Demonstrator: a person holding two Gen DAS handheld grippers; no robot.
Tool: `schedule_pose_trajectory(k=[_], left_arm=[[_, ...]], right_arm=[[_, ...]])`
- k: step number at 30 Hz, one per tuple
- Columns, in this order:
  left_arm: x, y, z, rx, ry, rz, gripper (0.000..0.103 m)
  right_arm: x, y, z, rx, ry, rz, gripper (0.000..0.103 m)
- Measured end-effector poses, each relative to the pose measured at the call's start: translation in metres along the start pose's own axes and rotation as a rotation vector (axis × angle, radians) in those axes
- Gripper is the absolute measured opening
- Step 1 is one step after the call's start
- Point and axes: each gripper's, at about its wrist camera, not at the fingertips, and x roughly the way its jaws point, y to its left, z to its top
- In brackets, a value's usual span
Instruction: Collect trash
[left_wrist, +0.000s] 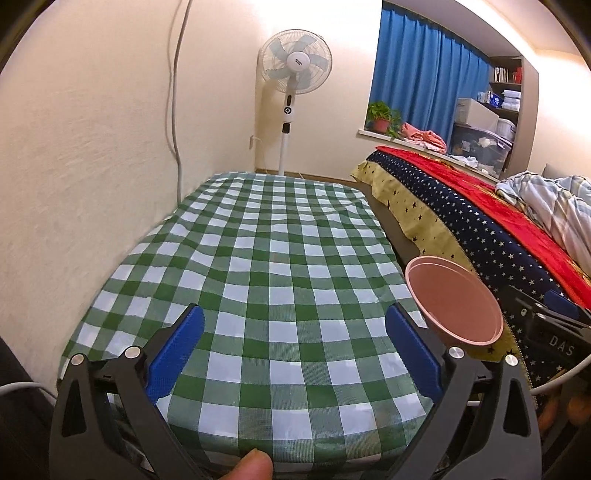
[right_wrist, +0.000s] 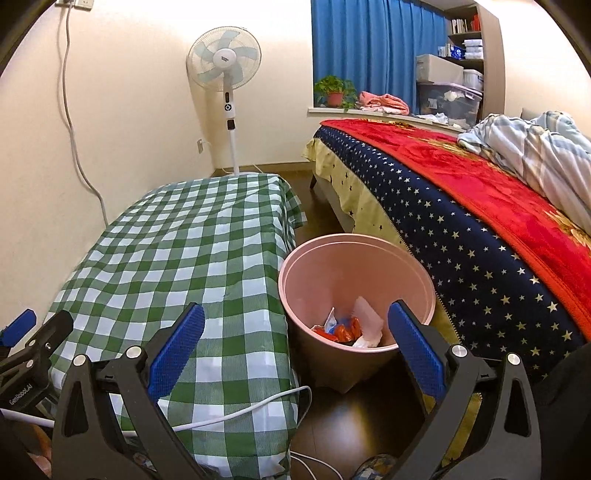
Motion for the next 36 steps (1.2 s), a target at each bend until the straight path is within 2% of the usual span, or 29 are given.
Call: schedule_pose_trajectory(k=[36], left_arm=[[-0.0036, -0.0039, -0.0008, 0.001, -0.004, -0.006, 0.095]], right_arm=[[0.0022, 0.0081, 0.0008, -0.028, -0.007, 0.000, 0.098]])
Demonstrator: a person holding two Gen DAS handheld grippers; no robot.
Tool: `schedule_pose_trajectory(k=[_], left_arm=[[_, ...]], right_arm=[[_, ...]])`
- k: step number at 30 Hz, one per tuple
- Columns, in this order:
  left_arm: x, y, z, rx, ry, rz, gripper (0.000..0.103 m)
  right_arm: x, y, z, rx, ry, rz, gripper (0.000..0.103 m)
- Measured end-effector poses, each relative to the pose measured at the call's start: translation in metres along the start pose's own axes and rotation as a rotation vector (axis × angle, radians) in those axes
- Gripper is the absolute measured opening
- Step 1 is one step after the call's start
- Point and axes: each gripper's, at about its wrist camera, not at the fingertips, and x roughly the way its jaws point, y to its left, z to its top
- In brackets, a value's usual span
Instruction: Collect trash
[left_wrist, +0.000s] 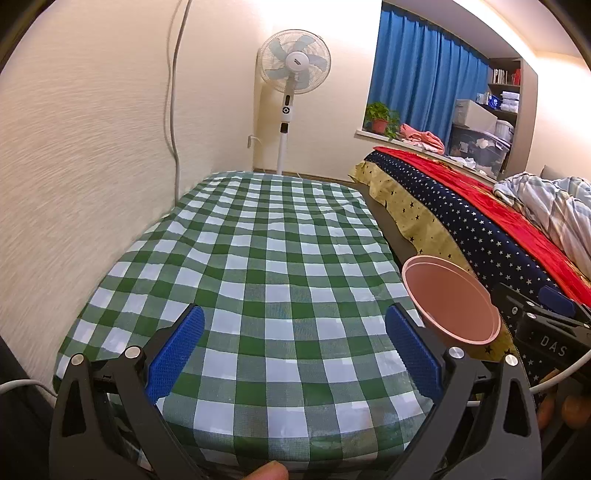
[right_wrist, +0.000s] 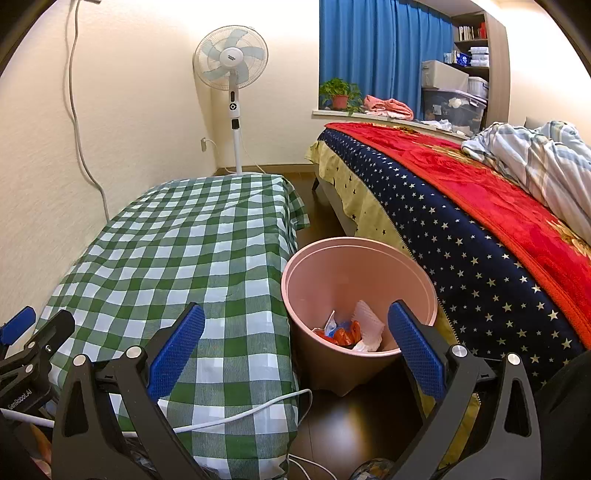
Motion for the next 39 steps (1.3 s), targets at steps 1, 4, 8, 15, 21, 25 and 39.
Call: schedule_pose_trajectory(k=[1, 4, 8, 15, 21, 25, 39], left_arm=[[-0.0002, -0.0002, -0.0001, 0.000, 0.000, 0.000, 0.095], [-0.0002, -0.0001, -0.0001, 0.000, -0.001, 0.001, 0.095], [0.0000, 0.0002, -0.0002, -0.001, 0.000, 0.000, 0.095], [0.0000, 0.0003, -0.0002, -0.001, 0.000, 0.001, 0.095], [-0.0006, -0.0012, -0.0009, 0.001, 0.000, -0.001, 0.095], [-0.0006, -0.0014, -0.0011, 0.001, 0.000, -0.002, 0.095], [-0.0007, -0.0046, -0.0048, 0.004, 0.010, -0.011, 0.095]], right_arm=[[0.0001, 0.0000, 0.0002, 0.000, 0.000, 0.000, 0.098], [0.0001, 0.0000, 0.0002, -0.001, -0.001, 0.000, 0.098], [0.0001, 0.0002, 0.0001, -0.001, 0.000, 0.000, 0.098], [0.0004, 0.0005, -0.0001, -0.002, -0.001, 0.000, 0.098], [0.0008, 0.0009, 0.0001, -0.003, 0.000, 0.001, 0.098], [0.0011, 0.0019, 0.0000, -0.010, 0.001, 0.004, 0.098], [0.0029, 0.0007, -0.0003, -0.012, 0.007, 0.009, 0.098]])
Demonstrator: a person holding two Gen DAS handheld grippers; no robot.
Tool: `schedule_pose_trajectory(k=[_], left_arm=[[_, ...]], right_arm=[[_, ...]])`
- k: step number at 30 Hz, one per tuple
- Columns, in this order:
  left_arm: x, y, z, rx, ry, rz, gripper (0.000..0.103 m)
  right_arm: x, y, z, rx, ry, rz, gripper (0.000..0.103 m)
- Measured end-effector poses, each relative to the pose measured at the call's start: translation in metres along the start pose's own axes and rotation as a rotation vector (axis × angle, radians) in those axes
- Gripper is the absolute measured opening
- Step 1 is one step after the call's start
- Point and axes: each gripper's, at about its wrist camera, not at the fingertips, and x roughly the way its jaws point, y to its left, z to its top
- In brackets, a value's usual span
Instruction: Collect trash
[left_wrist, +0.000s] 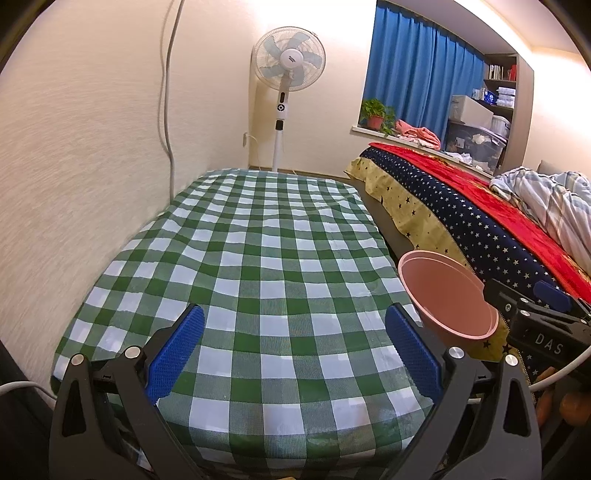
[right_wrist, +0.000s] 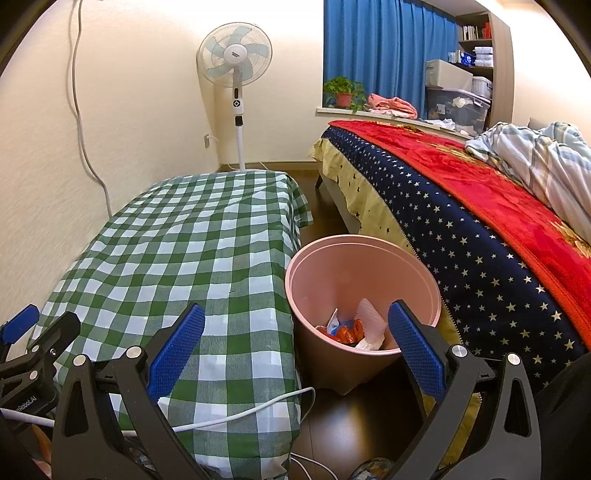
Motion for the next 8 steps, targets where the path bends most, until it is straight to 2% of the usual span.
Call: schedule_pose_trajectory(k=[8], left_arm=[[0.0018, 0.0016, -0.0003, -0.015, 0.009, 0.009, 0.095]], right_arm=[[0.0003, -0.0003, -0.0006, -0.001, 0.001, 0.001, 0.098]])
